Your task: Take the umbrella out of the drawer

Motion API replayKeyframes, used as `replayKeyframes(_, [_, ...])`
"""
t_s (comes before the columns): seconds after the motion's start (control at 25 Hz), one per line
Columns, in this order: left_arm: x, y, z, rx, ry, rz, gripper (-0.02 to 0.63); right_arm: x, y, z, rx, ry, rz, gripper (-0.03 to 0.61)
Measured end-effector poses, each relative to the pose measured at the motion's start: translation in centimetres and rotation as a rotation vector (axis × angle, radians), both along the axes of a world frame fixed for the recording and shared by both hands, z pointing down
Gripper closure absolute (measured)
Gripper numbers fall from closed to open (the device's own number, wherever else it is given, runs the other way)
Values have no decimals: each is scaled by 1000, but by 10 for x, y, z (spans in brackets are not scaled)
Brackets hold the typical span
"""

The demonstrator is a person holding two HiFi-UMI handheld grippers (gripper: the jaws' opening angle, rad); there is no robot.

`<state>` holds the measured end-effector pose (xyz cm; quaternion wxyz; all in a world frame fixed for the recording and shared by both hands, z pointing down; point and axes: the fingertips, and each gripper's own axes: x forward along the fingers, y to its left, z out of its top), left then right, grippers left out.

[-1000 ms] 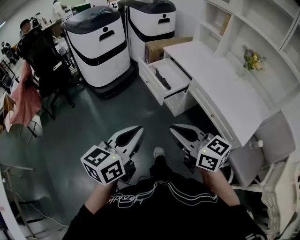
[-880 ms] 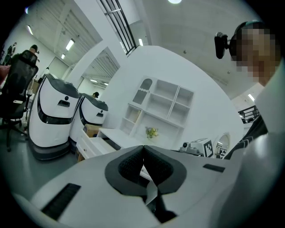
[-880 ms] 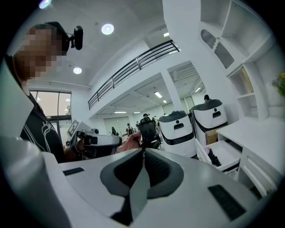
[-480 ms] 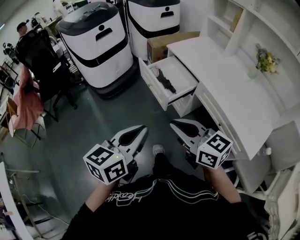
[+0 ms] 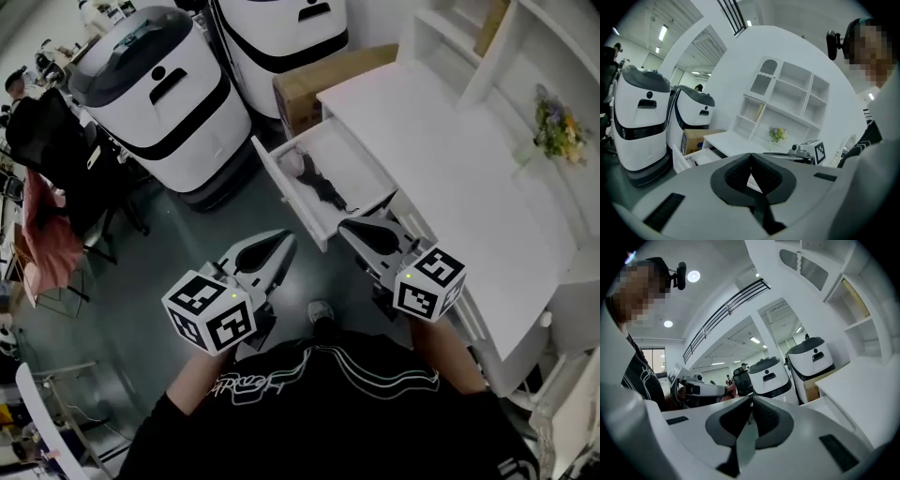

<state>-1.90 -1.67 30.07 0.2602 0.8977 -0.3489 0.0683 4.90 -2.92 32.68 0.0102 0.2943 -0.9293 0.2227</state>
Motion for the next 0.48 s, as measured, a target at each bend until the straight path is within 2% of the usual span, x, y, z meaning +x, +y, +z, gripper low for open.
replayKeyframes(0.2, [4, -48, 7, -19, 4, -13, 594, 21, -58, -2, -4, 3, 48, 528])
replayKeyframes(0.48, [6, -102, 20, -28, 10, 21, 594, 23, -106, 15, -28, 29, 78, 526])
